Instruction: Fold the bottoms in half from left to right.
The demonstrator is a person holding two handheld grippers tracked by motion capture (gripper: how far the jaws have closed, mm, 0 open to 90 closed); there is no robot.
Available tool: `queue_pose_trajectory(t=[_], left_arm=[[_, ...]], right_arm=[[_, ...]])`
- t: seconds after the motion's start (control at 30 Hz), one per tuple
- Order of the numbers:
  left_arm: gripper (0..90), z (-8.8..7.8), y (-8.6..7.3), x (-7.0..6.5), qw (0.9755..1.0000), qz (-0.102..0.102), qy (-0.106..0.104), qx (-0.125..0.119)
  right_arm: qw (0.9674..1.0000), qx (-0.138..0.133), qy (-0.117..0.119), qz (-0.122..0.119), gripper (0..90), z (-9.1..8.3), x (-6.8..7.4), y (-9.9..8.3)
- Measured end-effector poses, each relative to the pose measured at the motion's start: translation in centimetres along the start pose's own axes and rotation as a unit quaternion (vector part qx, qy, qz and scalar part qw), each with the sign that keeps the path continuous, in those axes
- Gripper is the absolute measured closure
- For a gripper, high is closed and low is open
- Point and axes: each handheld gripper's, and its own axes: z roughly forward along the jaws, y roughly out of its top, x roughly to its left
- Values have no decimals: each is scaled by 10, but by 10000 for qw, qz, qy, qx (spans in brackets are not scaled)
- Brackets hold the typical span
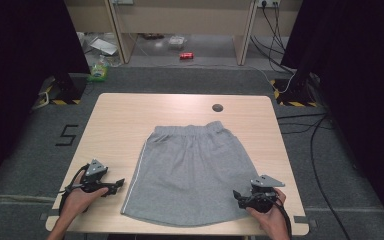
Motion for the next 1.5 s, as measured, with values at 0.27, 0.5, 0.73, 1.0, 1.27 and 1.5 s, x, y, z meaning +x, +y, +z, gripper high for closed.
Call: queue_pose_trajectory(t=[0.27, 0.5, 0.73, 1.0, 1.27, 1.5], left_arm=[[139, 0, 0, 0, 10000, -18, 14, 0], [151, 0, 1, 4, 9999, -86, 60, -2], [184, 2, 7, 7, 9998, -168, 32, 35], [183, 3, 26, 12, 9993, -341, -129, -113], [200, 15, 50, 13, 9988, -399, -240, -181], [209, 32, 67, 14, 9982, -491, -323, -151]], right_arm=[[10000, -24, 24, 0, 224, 0, 2, 1], [10000, -53, 37, -19, 229, 0, 3, 2], [10000, -68, 54, -14, 230, 1, 4, 3], [9999, -69, 89, -19, 231, 2, 6, 4], [9999, -60, 109, -75, 231, 3, 7, 4], [9999, -32, 121, -70, 231, 4, 6, 4]])
